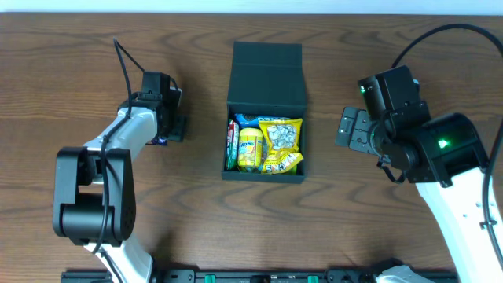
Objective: Pack container
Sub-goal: 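Return the left gripper to the Dairy Milk bar and grasp it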
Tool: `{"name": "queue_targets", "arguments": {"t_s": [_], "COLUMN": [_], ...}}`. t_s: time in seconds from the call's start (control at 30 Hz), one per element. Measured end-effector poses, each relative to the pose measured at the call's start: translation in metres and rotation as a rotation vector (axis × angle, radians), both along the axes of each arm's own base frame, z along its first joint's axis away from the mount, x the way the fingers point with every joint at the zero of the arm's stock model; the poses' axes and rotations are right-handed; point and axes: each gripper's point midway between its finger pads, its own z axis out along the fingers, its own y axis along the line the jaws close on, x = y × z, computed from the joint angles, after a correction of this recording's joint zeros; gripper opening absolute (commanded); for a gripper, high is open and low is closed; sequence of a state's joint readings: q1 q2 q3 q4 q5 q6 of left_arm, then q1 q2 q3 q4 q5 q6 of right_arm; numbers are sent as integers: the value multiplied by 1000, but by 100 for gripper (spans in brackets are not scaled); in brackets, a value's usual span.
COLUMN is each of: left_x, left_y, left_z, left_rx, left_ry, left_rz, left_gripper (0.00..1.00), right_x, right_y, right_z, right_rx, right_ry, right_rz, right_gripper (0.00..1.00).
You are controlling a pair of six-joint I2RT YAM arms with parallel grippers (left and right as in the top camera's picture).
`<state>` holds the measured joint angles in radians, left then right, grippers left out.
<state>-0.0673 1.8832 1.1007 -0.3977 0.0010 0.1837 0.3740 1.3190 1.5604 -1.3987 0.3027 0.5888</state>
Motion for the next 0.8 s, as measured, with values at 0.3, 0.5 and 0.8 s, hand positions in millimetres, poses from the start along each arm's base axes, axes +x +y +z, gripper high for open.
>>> {"name": "queue_targets", "arguments": {"t_s": [0.3, 0.5, 0.8], "left_x": [1, -5, -10], "left_y": [0, 0, -42], "left_z": [-2, -2, 60], "left_rx": [-1, -7, -38], "left_ry": [0, 27, -50], "left_rz": [2, 32, -197], "left_gripper": [24, 6, 6], "right_x": [-1, -1, -1], "right_y": [0, -1, -11], "right_z": [0, 0, -1], "right_rx": [-4, -9, -16], "right_ry": [4, 5, 14], "right_rz": [6, 12, -20], "right_gripper": [99, 99, 99]}}
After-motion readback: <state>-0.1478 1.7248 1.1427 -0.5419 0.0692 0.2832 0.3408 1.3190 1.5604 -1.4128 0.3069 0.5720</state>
